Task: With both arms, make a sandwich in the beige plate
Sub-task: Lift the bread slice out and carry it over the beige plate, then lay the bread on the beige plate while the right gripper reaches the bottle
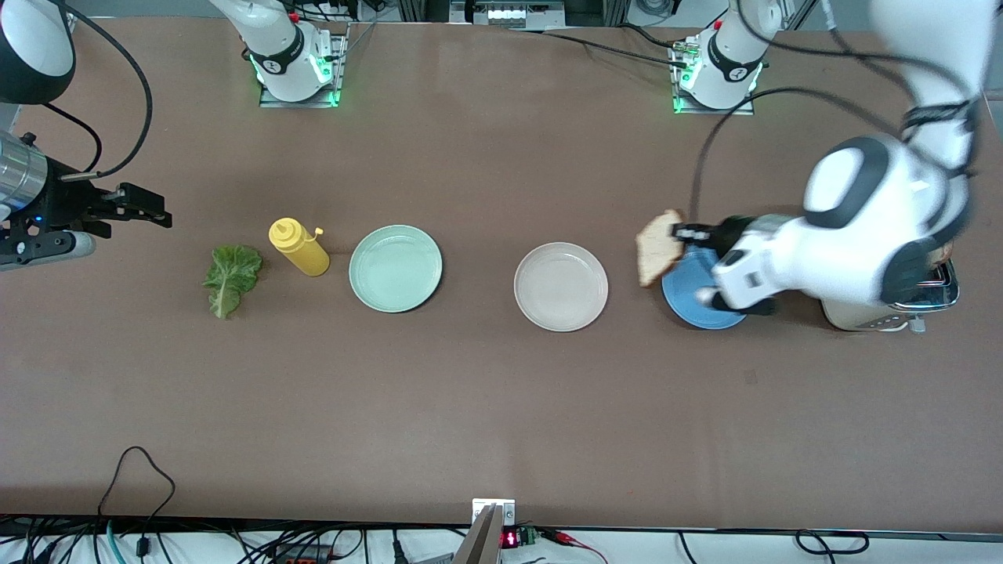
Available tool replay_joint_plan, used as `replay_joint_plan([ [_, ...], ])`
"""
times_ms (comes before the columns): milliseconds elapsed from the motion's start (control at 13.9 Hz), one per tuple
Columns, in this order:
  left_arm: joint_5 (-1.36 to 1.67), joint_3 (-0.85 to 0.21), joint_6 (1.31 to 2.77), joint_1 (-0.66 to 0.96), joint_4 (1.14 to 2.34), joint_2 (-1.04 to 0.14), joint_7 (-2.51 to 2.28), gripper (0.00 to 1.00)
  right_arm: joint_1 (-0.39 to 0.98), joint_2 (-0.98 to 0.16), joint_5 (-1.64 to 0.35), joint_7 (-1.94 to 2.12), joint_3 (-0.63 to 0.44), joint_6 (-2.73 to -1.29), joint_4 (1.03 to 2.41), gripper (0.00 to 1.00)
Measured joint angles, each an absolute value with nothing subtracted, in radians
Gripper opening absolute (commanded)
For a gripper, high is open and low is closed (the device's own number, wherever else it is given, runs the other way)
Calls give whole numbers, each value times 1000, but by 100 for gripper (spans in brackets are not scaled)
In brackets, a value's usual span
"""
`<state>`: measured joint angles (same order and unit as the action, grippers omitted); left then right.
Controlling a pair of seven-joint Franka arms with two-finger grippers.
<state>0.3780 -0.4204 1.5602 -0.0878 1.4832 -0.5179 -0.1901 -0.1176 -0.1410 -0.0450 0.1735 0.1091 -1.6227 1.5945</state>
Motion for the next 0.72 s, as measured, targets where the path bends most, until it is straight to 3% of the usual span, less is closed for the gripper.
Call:
replay_joint_plan([
  [432, 450, -421, 1840, 32, 1494, -674, -212, 0, -114, -176, -45, 176, 115, -1639, 1594, 100],
  [720, 450, -421, 1897, 61, 1494, -710, -214, 0, -118, -214, -45, 176, 112, -1638, 1595, 100],
])
